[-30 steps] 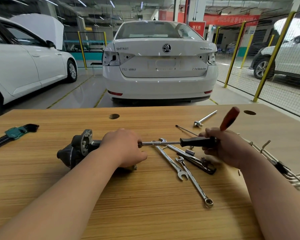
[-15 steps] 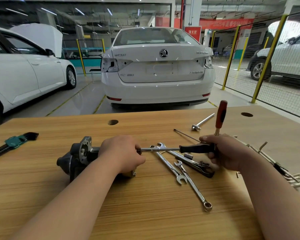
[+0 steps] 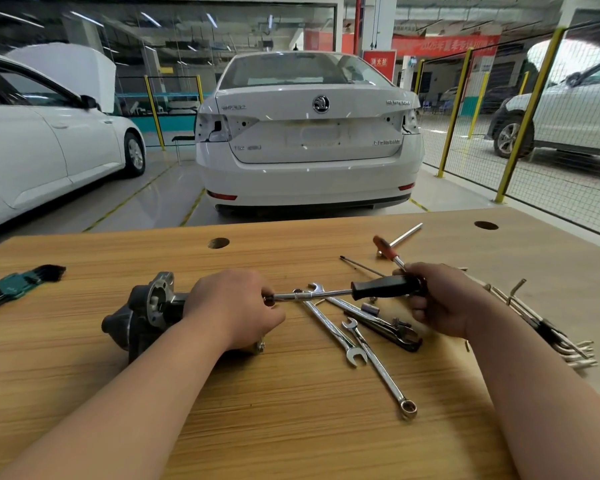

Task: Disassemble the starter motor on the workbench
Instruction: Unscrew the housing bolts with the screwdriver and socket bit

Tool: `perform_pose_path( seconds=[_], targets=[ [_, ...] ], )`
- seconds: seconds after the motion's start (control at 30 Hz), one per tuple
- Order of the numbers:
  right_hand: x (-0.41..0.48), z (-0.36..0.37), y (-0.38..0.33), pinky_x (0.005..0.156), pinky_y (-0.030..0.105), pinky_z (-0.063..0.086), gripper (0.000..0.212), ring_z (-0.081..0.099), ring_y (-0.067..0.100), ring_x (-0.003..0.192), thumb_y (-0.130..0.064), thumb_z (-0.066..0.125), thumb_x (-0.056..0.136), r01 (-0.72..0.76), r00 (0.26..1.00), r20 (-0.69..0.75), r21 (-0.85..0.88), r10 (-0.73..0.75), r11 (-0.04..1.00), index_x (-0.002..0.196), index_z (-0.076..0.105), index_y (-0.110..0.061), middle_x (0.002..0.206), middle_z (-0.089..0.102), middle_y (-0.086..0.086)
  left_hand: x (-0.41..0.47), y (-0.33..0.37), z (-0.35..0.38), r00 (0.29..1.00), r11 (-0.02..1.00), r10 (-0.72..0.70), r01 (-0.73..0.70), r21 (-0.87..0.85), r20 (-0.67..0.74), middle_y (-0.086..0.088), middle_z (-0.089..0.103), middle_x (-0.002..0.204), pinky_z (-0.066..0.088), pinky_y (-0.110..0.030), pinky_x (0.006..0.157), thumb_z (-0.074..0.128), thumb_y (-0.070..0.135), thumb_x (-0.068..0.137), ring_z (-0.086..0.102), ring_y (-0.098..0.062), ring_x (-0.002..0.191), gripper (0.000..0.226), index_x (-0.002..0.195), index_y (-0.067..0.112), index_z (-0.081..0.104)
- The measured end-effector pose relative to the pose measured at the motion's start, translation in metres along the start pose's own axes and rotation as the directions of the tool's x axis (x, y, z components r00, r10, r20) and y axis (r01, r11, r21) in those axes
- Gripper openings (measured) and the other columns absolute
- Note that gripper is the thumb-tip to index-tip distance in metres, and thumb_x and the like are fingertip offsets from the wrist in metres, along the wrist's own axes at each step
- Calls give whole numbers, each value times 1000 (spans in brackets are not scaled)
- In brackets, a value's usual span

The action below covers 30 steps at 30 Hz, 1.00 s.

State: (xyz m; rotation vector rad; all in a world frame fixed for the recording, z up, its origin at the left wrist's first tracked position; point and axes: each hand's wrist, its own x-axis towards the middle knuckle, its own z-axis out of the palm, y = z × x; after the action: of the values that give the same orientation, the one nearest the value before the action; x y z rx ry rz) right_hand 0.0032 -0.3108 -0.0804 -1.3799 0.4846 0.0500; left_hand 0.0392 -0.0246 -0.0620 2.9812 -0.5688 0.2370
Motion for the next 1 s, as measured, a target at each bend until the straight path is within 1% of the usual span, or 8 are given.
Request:
perform_pose_path(
  seconds=[0.13,0.3,0.47,0.57,0.67,0.77,0.9,1.0],
  targets=[
    [-2,2,1,50,33,54,12,57,19,51,-8,48,98,51,997,51,28,-53,998,100,59,-13,94,61,16,2,-2,3,996,1000,19,-19,3,-89,16,61,86,49,-28,64,43,59,80,55,-7,79,36,85,33,67],
    [-6,1,3,63,41,55,20,61,28,69,5,47,95,157,983,91,2,-157,988,99,60,-10,110,63,19,5,-5,5,991,999,36,-38,-15,-128,18,61,90,49,-27,64,40,58,82,56,-6,82,37,89,34,68],
    [-10,0,2,71,42,56,33,61,32,80,14,44,91,176,976,140,-66,-165,982,109,59,-10,116,55,19,14,-8,-1,992,995,49,-58,76,118,17,56,121,43,-34,82,42,66,81,49,-12,112,49,122,41,54],
    [-10,-2,2,69,41,57,33,62,32,78,14,43,92,179,973,162,-60,-167,982,110,57,-9,113,54,20,16,-8,-4,984,996,38,-52,73,174,13,55,122,41,-33,80,48,63,81,48,-14,114,47,123,43,53],
    [-6,-8,2,60,36,60,31,68,30,73,9,46,94,149,976,160,-9,-146,989,118,55,-9,105,58,23,14,-6,-3,992,999,10,-16,46,124,12,58,107,40,-31,71,53,61,77,52,-13,99,39,111,43,59],
    [-1,-11,2,51,31,57,25,67,22,58,-2,49,98,173,971,156,57,-180,983,122,53,0,82,69,17,12,-3,-2,997,999,-10,7,37,79,15,60,99,40,-30,68,53,59,75,54,-12,94,34,102,42,62],
    [1,-8,2,51,34,56,34,65,23,53,-32,42,104,151,978,168,-139,-127,979,117,56,-4,96,74,19,9,-3,-1,999,1000,-7,6,10,33,17,62,96,38,-30,67,53,57,74,54,-11,91,32,99,41,66],
    [3,-5,1,47,31,53,46,62,24,48,-44,37,103,124,992,51,-188,-116,974,108,60,-4,86,75,18,8,-3,0,1000,1000,-5,5,-25,11,18,62,100,37,-31,69,54,57,75,54,-10,95,31,101,43,64]
  ],
)
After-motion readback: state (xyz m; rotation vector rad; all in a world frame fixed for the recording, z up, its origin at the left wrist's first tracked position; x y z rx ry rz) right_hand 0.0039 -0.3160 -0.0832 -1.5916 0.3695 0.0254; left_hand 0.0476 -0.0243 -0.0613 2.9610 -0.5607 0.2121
